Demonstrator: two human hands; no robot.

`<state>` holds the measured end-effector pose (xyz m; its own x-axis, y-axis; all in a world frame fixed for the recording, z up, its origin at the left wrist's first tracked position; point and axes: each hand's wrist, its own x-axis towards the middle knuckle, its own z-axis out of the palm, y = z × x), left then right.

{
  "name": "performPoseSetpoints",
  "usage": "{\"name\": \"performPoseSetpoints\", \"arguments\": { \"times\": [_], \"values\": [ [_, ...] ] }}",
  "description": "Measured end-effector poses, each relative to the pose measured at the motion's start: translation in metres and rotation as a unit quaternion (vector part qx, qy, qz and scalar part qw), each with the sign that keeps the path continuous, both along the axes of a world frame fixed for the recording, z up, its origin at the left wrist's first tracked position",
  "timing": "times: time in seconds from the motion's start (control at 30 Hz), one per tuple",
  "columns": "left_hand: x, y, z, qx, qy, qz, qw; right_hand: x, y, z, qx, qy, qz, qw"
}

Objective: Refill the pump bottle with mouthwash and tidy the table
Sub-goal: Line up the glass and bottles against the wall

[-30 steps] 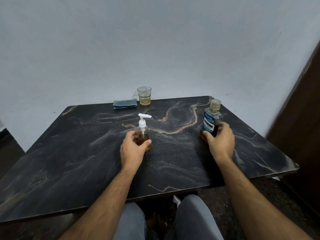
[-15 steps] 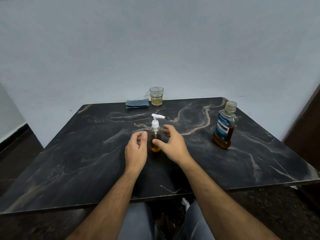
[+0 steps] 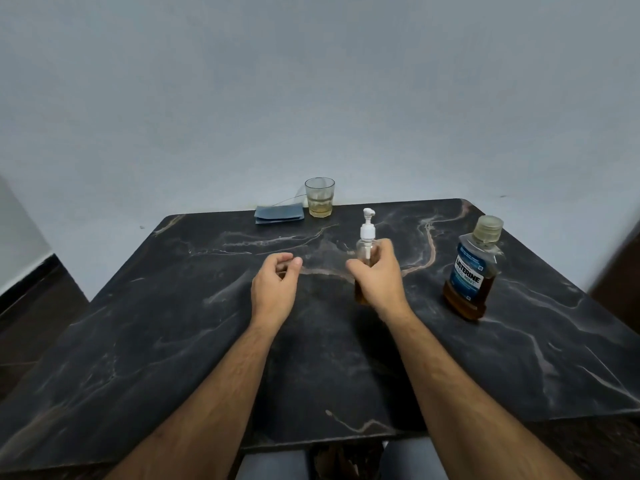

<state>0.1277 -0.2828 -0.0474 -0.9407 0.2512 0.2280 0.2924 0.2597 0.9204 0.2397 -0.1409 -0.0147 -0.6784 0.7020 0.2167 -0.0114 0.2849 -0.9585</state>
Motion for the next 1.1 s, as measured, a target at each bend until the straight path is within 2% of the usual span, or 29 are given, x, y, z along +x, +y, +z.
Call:
{"name": "performPoseSetpoints", "arguments": {
  "times": [0.07, 0.2, 0.43, 0.8, 1.1],
  "values": [
    [-0.015, 0.014, 0.006, -0.003, -0.007, -0.006, 1.0, -0.004, 0.017, 0.001, -0.033, 0.018, 0.022, 0.999],
    [-0.05, 0.055, 0.023, -0.015, -0.02, -0.017, 1.0, -0.018, 0.045, 0.0, -0.034, 0.026, 0.012, 0.999],
    [-0.115, 0.135, 0.032, -0.013, -0.049, -0.032, 0.998, -0.046, 0.078, -0.024, -0.124, 0.05, 0.032, 0.99],
    [-0.199, 0.224, 0.022, 0.014, -0.056, 0.031, 0.998, -0.058, 0.078, -0.039, -0.081, 0.063, 0.013, 0.995],
    [-0.199, 0.22, 0.012, 0.034, -0.06, 0.034, 0.997, -0.061, 0.079, -0.042, -0.063, 0.041, -0.004, 0.997]
  ]
}}
